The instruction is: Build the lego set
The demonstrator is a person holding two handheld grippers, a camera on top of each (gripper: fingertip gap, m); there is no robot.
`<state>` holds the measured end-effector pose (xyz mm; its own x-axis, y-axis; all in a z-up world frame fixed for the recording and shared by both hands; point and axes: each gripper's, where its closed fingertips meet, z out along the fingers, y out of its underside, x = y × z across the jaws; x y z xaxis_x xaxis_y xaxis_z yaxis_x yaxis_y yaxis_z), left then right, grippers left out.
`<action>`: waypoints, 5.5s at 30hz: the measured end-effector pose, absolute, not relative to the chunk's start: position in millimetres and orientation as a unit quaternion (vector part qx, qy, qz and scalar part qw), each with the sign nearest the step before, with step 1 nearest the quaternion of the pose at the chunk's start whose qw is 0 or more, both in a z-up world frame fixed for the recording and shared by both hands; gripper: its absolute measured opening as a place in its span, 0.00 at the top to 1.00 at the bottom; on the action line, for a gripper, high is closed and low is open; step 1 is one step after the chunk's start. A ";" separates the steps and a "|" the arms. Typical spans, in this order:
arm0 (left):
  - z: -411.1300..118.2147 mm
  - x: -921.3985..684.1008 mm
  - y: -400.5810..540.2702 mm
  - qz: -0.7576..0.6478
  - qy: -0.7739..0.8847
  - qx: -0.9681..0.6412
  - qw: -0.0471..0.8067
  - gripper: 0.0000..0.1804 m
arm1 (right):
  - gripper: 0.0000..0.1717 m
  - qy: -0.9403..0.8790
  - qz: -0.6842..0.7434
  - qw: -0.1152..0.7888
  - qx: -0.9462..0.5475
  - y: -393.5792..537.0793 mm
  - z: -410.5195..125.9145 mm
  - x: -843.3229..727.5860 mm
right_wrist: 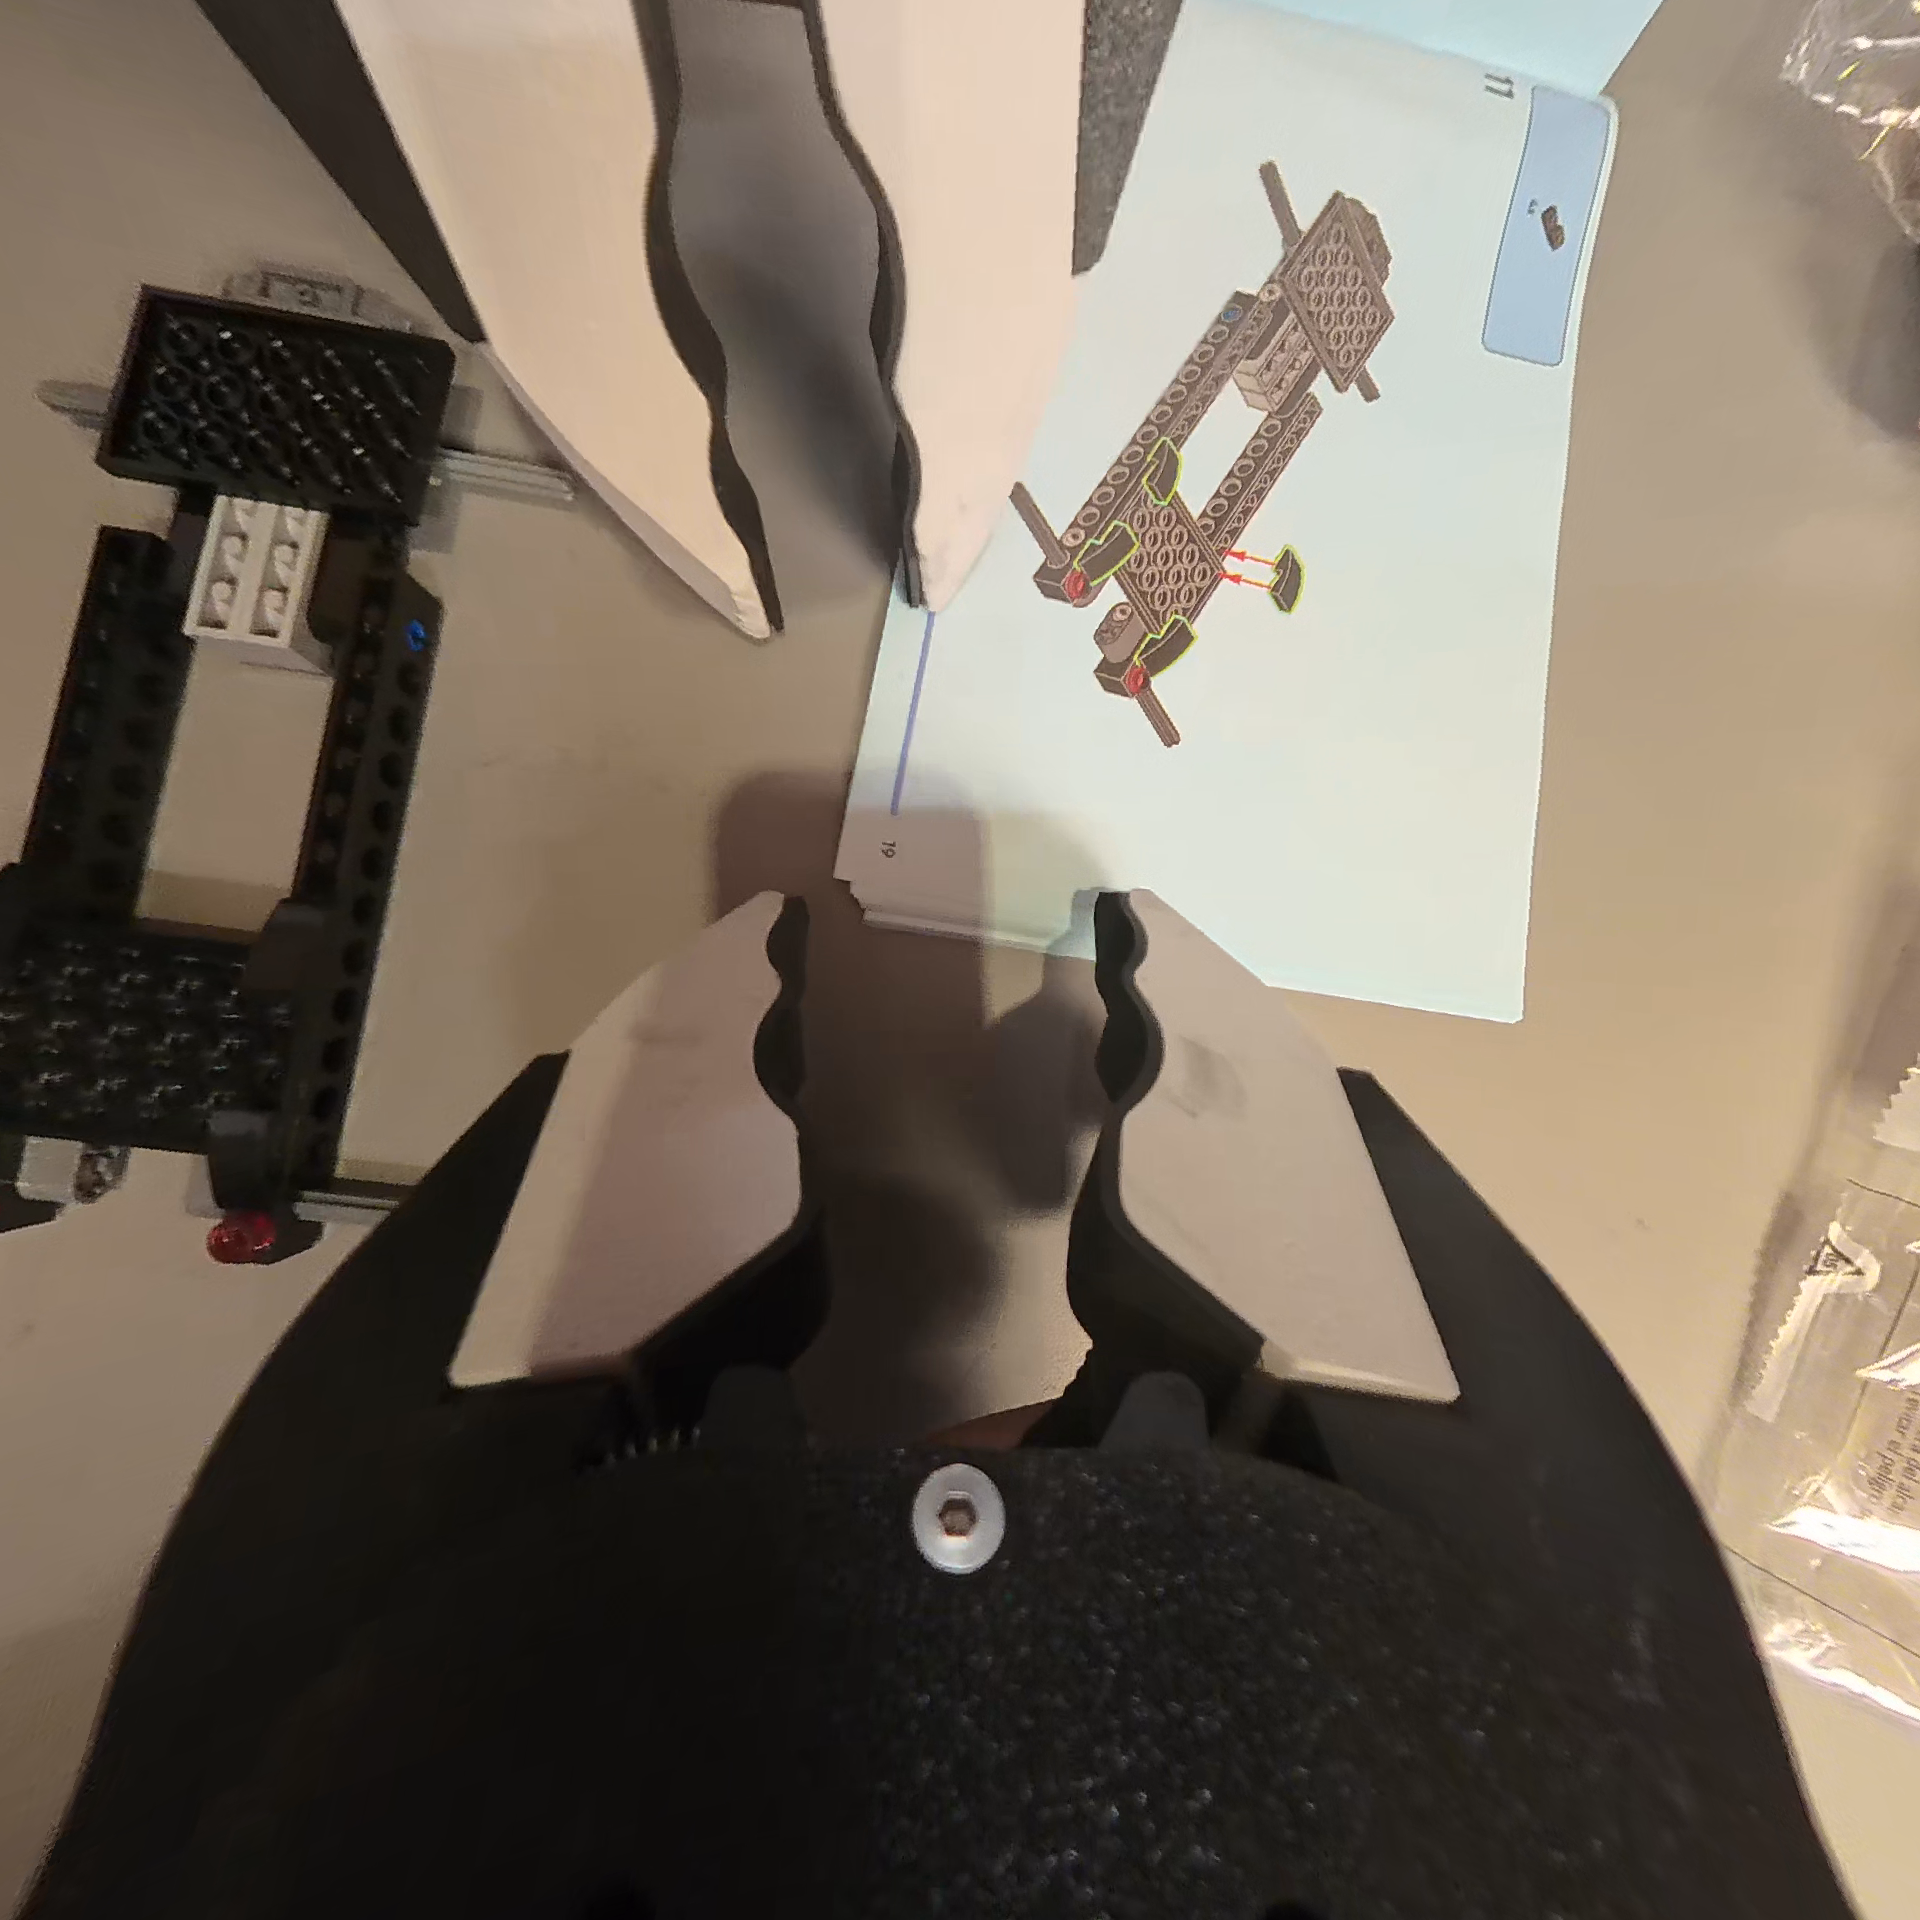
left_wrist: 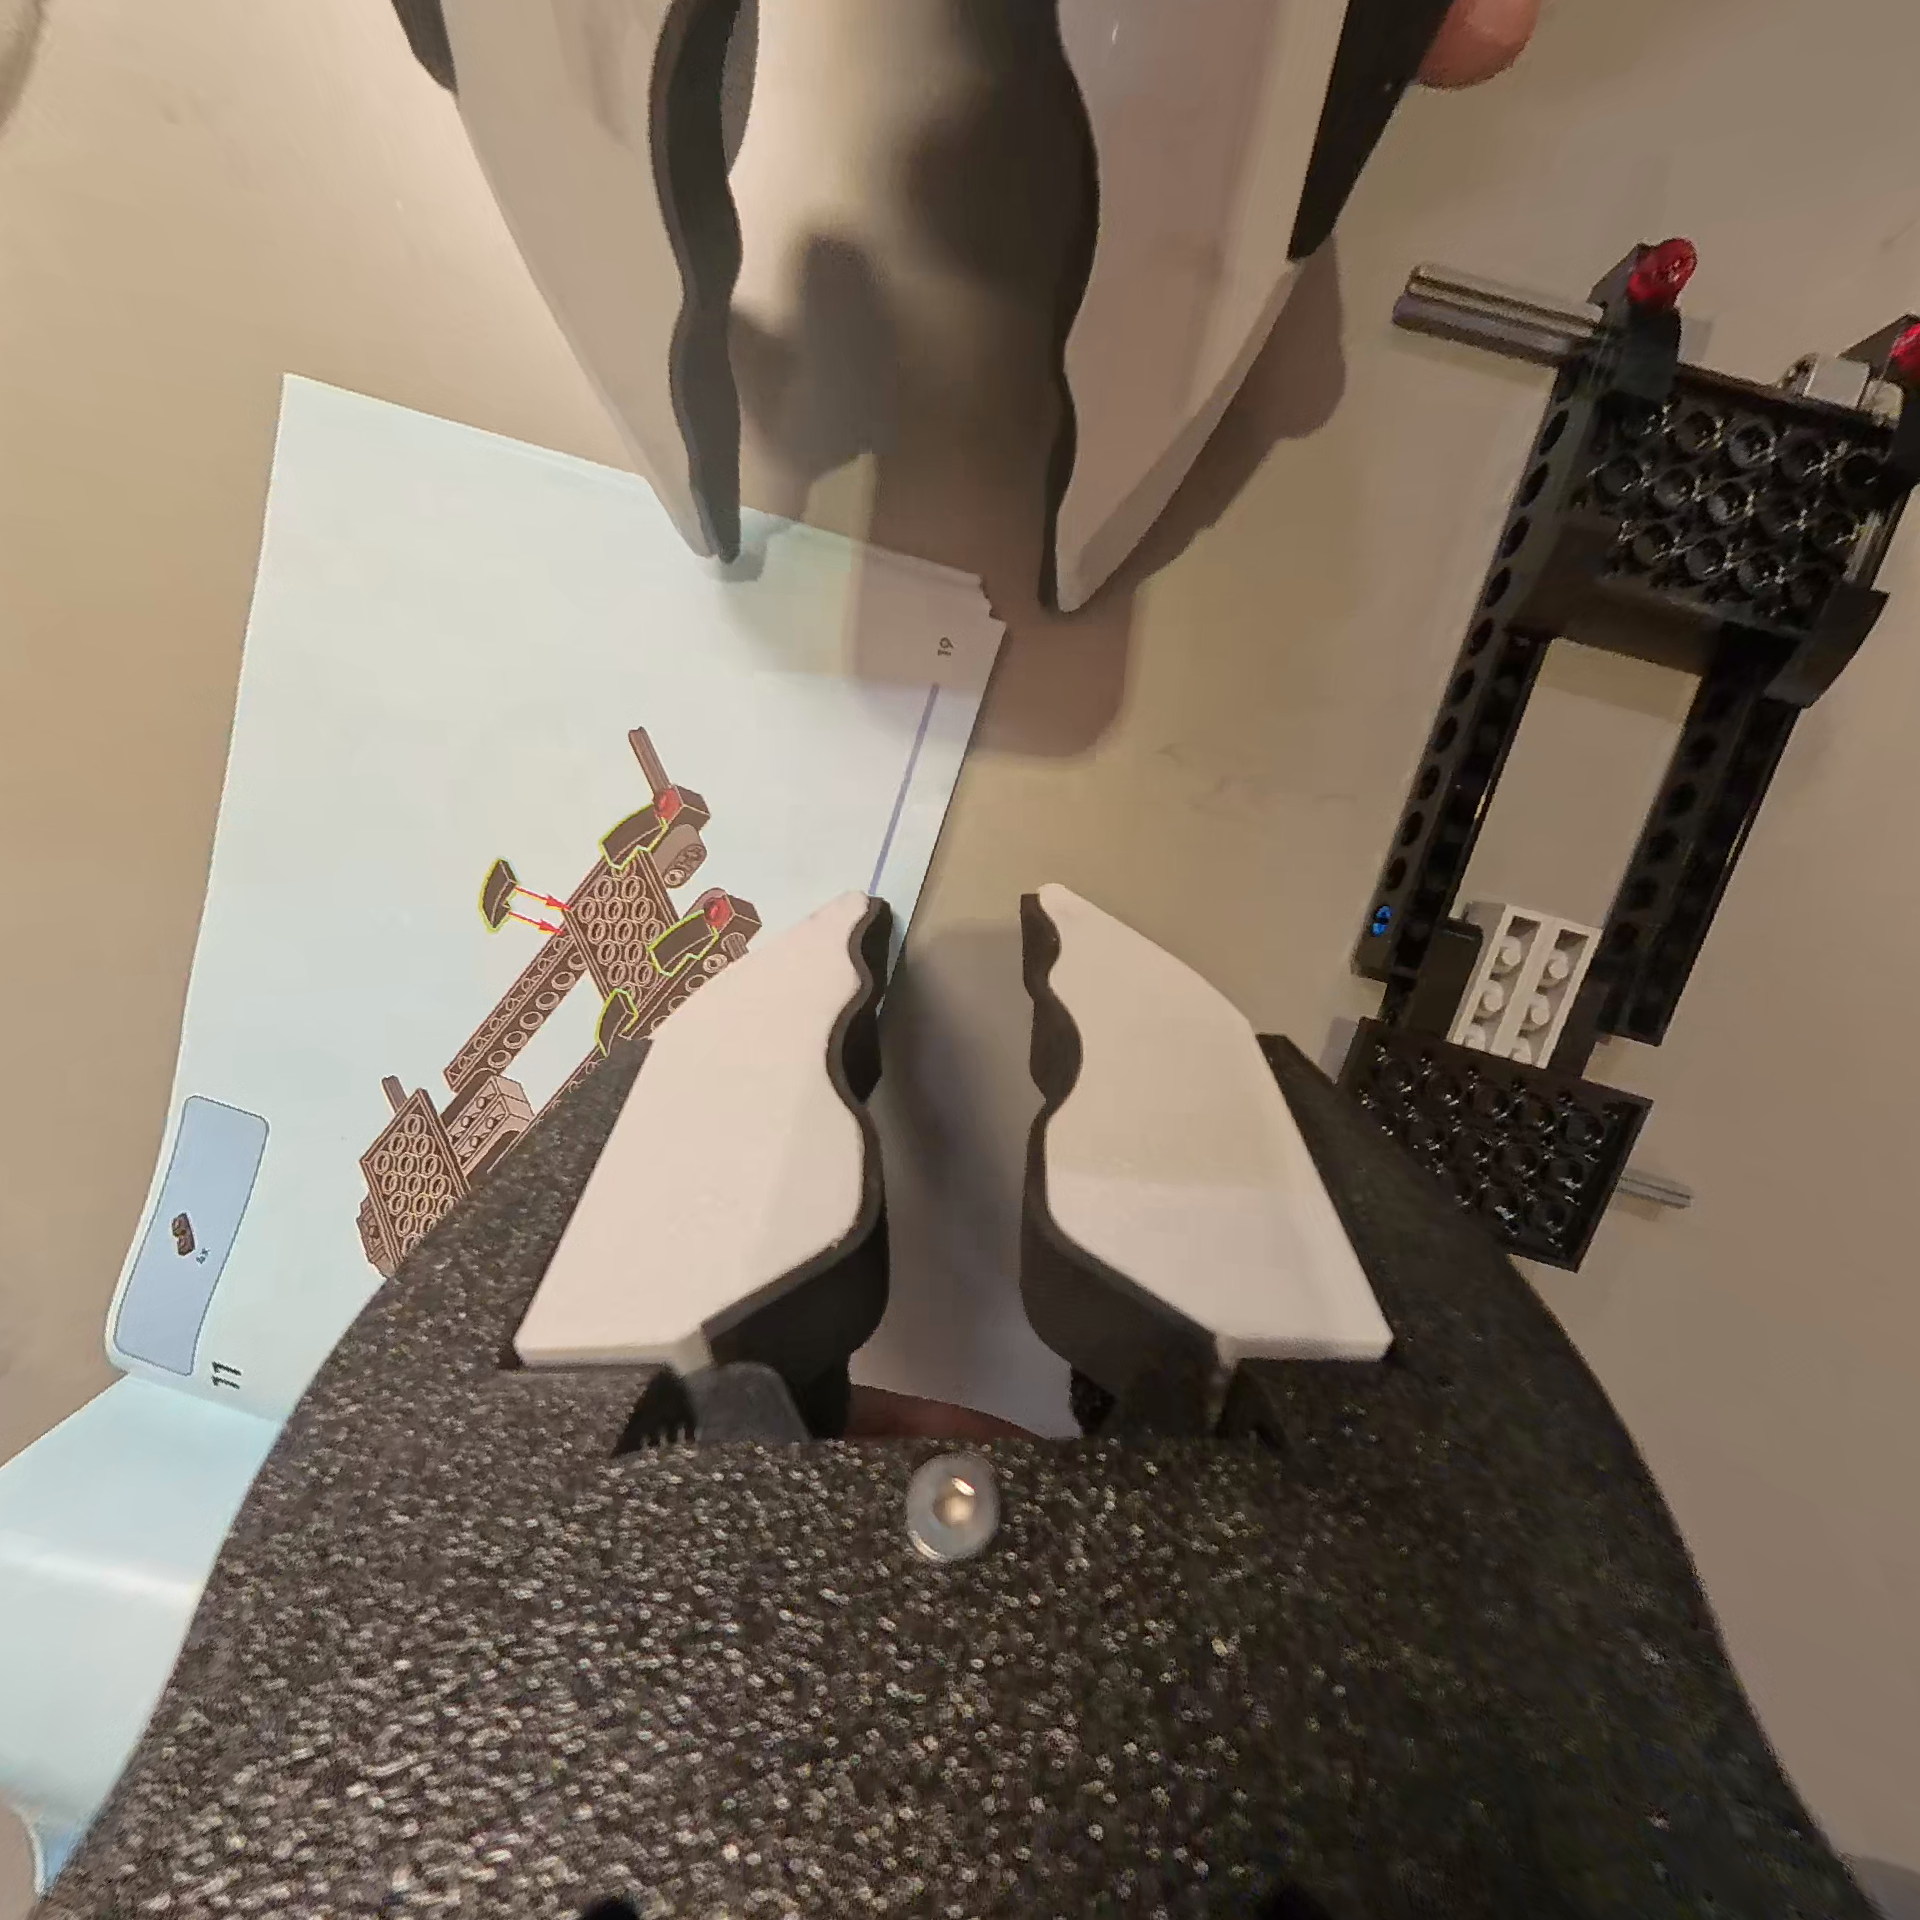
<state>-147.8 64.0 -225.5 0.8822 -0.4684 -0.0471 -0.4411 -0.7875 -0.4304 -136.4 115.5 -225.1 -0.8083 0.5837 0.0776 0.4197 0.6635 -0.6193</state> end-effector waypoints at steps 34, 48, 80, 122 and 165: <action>-222.4 -137.7 98.3 0.067 0.301 -0.911 0.275 0.86 | 0.76 -0.899 0.307 0.126 -0.287 112.6 -225.5 -138.5; -215.4 -141.7 97.1 0.058 0.287 -0.912 0.287 0.86 | 0.76 -0.898 0.310 0.128 -0.285 112.6 -225.5 -138.9; -205.0 -158.4 103.0 0.063 0.221 -0.919 0.321 1.00 | 0.69 -0.857 0.352 0.197 -0.320 136.0 -206.6 -160.0; -129.3 -358.1 -117.9 0.309 -0.289 -0.824 0.377 0.83 | 0.80 -0.846 0.215 0.259 -0.413 137.3 -218.2 -185.7; -80.6 -284.0 -38.9 0.308 -0.166 -0.658 0.667 0.92 | 0.79 -0.783 0.234 0.305 -0.489 186.1 -177.5 -168.5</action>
<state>-284.0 -38.9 -80.6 0.7551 0.6292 -0.1845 -0.1933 -0.0553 -0.9796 -168.5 186.1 -177.5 -0.3344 0.9088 0.2495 0.6234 0.4119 -0.6646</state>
